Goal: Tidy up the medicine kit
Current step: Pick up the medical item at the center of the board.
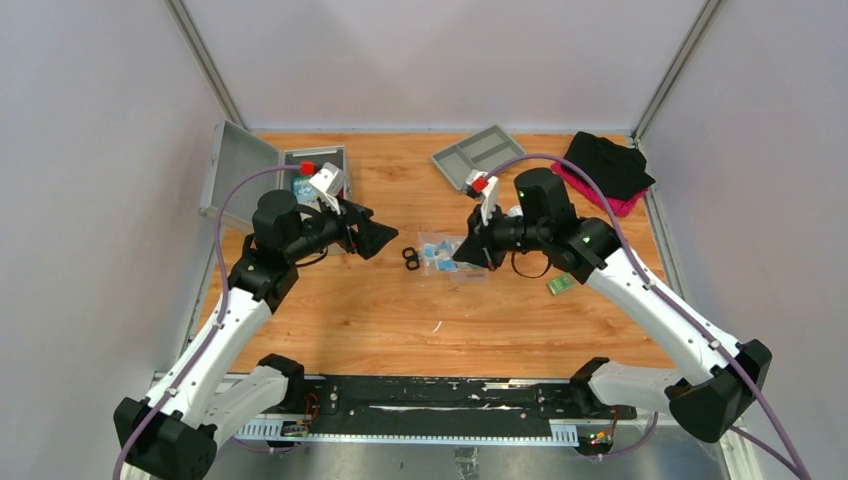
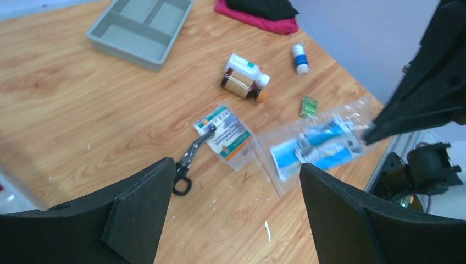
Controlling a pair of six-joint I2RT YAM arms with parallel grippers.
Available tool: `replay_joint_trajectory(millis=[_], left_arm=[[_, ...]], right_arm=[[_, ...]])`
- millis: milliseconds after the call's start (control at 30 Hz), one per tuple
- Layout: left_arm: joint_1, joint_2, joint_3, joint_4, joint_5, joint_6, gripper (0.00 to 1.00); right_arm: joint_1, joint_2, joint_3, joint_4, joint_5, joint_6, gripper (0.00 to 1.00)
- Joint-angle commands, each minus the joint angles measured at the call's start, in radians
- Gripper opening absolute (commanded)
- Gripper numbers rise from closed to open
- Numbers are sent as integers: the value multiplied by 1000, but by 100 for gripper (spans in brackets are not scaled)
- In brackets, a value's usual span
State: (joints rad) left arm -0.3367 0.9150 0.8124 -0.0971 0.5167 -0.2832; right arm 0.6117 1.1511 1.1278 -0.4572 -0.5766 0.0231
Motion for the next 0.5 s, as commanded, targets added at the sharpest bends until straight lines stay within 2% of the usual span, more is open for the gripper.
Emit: replay_joint_trajectory(millis=[0, 100, 300, 467], left_arm=[[-18, -28, -4, 74, 160, 89, 90], [-33, -11, -15, 93, 273, 80, 92], [-130, 25, -3, 93, 373, 95, 88], [-155, 11, 4, 92, 433, 100, 86]], right_arm=[[143, 29, 171, -208, -97, -246, 0], [188, 68, 246, -285, -134, -307, 0], [223, 80, 318, -364, -202, -371, 0], [224, 65, 321, -393, -128, -379, 0]])
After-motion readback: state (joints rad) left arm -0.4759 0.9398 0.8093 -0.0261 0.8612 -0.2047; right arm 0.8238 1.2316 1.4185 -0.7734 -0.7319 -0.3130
